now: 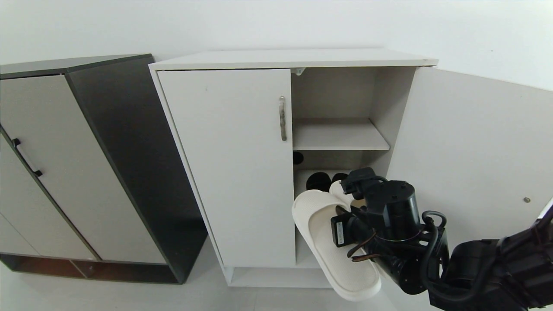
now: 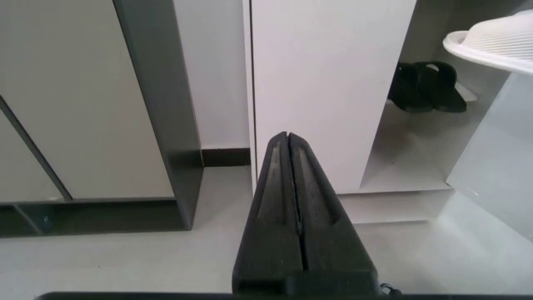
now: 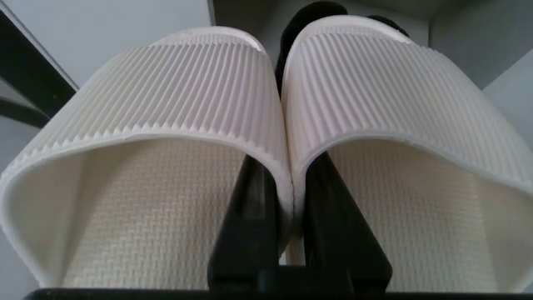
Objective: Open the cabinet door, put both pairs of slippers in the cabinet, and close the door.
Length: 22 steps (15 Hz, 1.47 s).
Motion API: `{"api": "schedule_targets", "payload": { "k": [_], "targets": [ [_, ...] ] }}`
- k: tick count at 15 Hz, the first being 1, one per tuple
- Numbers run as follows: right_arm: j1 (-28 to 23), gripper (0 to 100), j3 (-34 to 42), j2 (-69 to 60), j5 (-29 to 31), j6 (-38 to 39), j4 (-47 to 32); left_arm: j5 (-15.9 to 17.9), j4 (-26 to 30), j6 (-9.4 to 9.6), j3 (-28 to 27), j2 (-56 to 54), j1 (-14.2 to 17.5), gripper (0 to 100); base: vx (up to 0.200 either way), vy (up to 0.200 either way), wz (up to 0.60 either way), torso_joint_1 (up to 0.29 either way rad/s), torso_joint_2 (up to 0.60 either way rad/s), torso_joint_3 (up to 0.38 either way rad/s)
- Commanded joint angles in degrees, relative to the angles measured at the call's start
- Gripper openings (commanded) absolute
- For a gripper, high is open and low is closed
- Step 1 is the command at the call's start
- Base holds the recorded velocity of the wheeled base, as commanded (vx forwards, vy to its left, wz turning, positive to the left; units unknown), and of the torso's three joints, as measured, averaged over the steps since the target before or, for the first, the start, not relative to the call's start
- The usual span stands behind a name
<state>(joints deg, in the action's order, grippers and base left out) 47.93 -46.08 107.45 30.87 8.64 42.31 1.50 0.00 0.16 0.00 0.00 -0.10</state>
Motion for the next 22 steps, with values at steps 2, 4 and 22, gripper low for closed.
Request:
{"api": "schedule_targets", "payload": {
  "k": [2,4,22],
  "targets": [
    [0.05,0,0.82,0.31,-0.02,-0.82,1.9,-0.01,0.0,0.02,0.0,0.0,0.01,0,0.0,0.0,-0.6,0.0,0.0,0.005],
    [0.14,0,1.17,0.57,-0.28,-1.7,3.04,-0.01,0.0,0.02,0.0,0.0,0.01,0,0.0,0.0,0.0,0.0,0.0,0.0],
    [2.96,0,-25.37,0.39,15.36,3.84,-20.08,-0.01,0.0,0.19,0.0,0.0,0.01,0,0.0,0.0,0.0,0.0,0.0,0.0]
  ]
}}
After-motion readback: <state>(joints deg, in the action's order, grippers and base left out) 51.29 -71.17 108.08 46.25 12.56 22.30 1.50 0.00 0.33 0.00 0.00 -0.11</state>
